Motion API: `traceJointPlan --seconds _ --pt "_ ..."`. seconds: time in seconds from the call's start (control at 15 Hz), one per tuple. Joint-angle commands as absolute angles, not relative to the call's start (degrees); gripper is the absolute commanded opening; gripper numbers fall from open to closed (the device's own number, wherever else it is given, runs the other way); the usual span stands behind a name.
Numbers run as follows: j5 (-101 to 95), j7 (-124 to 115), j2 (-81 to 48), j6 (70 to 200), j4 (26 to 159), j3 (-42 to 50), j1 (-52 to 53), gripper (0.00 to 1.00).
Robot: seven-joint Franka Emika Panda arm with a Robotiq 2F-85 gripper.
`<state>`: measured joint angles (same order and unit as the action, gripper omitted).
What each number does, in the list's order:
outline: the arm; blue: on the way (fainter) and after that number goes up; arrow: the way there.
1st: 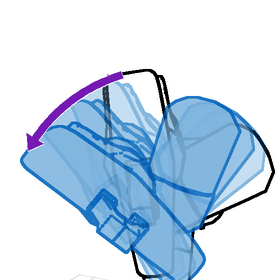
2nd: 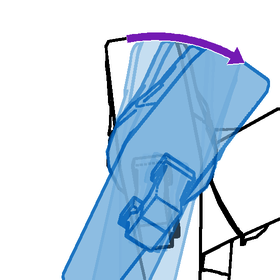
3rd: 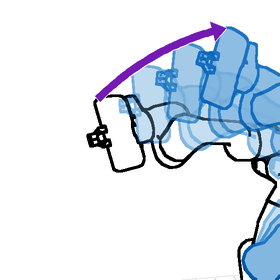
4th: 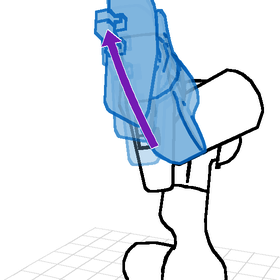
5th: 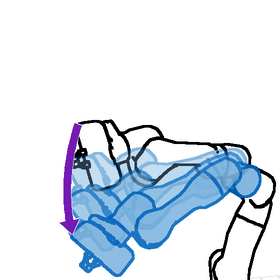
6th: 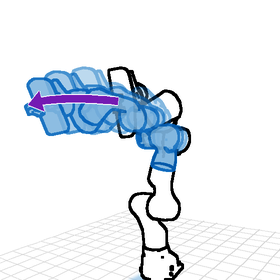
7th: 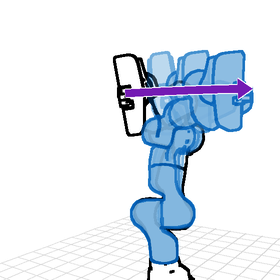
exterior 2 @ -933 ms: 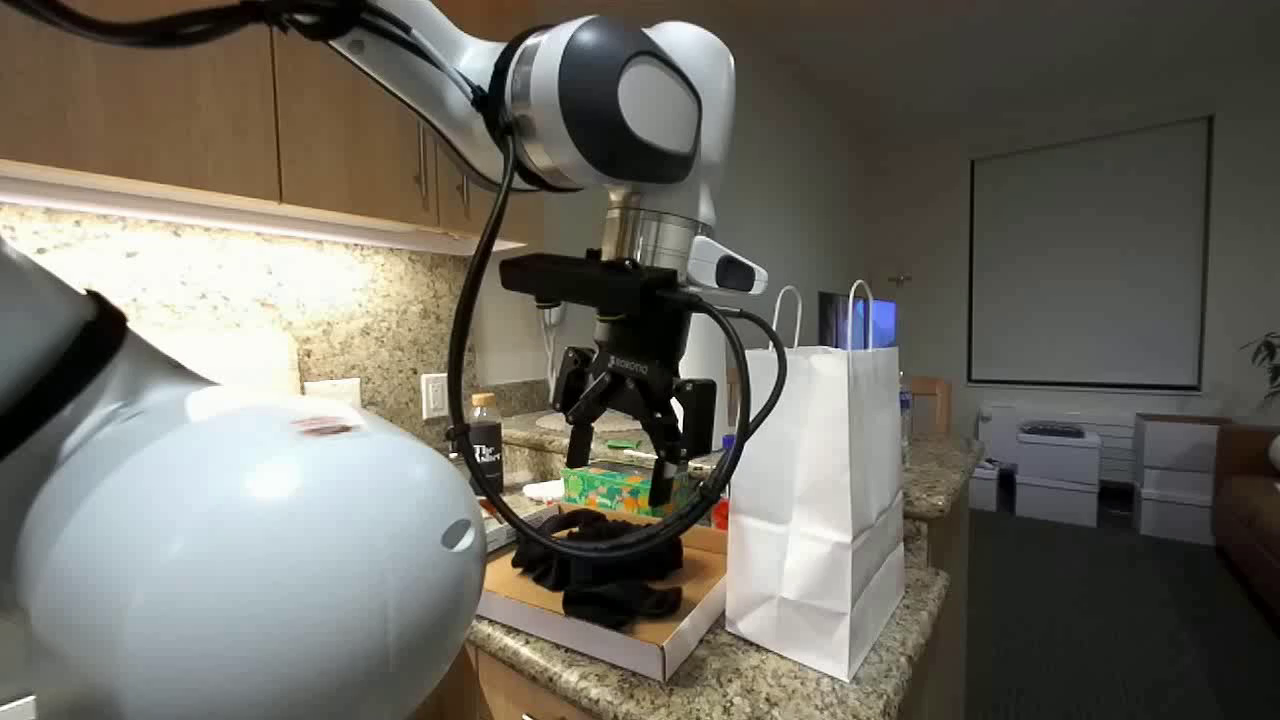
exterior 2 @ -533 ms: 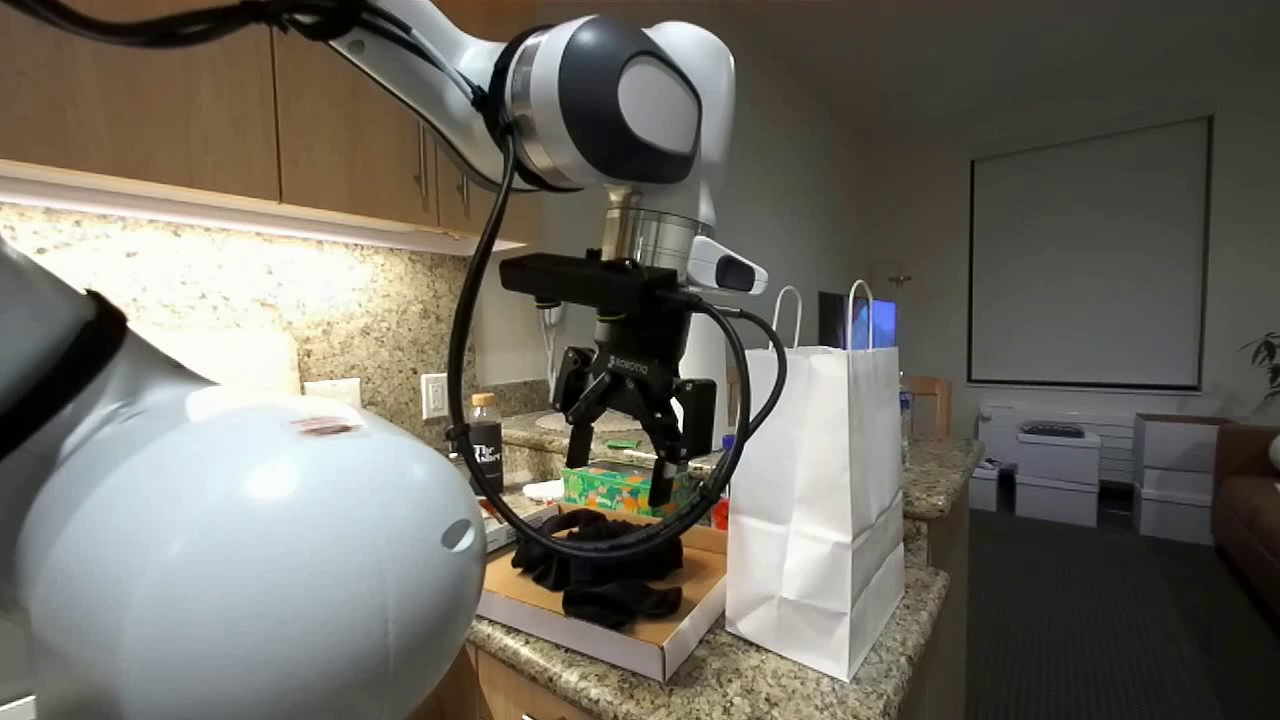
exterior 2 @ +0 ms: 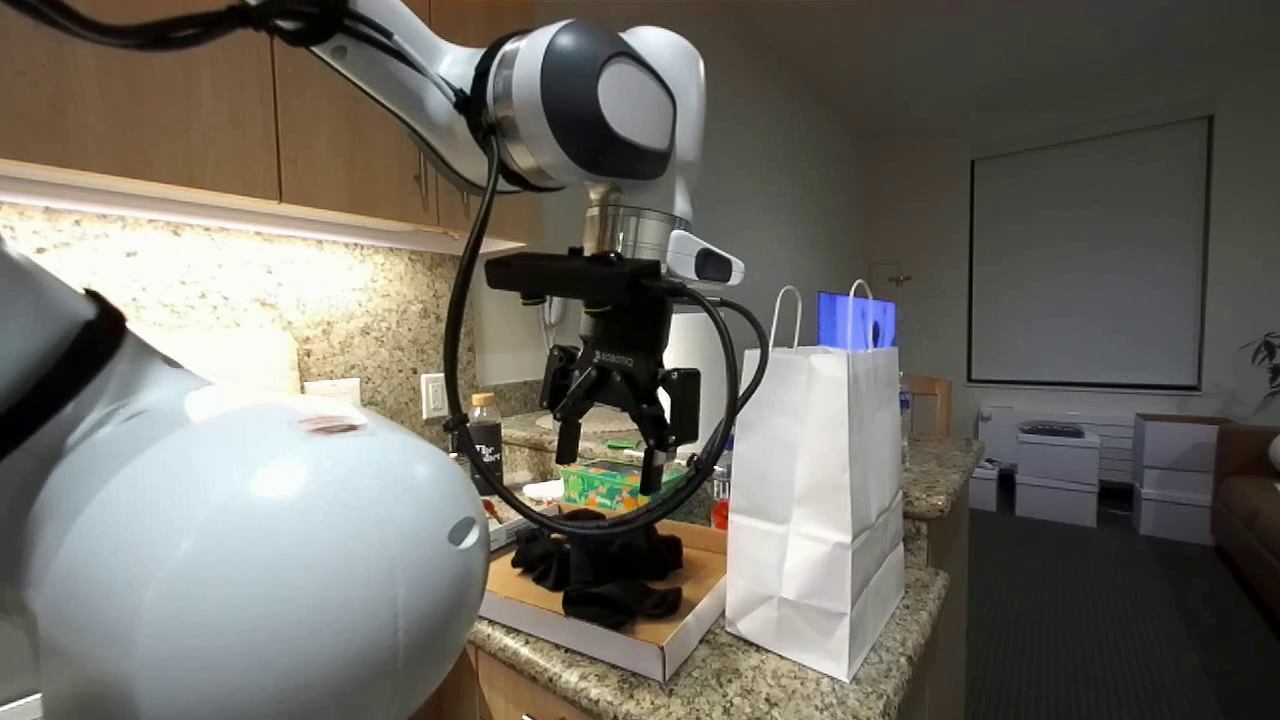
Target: Place the black socks inside the white bag
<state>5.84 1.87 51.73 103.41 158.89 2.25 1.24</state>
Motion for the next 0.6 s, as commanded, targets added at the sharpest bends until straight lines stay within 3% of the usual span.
traceJointPlan --seconds 0.0,0.53 --pt "6.2 -0.8 49.8 104.9 156.9 -3.9 4.0 1.00" --pt "9.5 -6.8 45.4 122.3 152.6 -11.8 9.4 1.00"
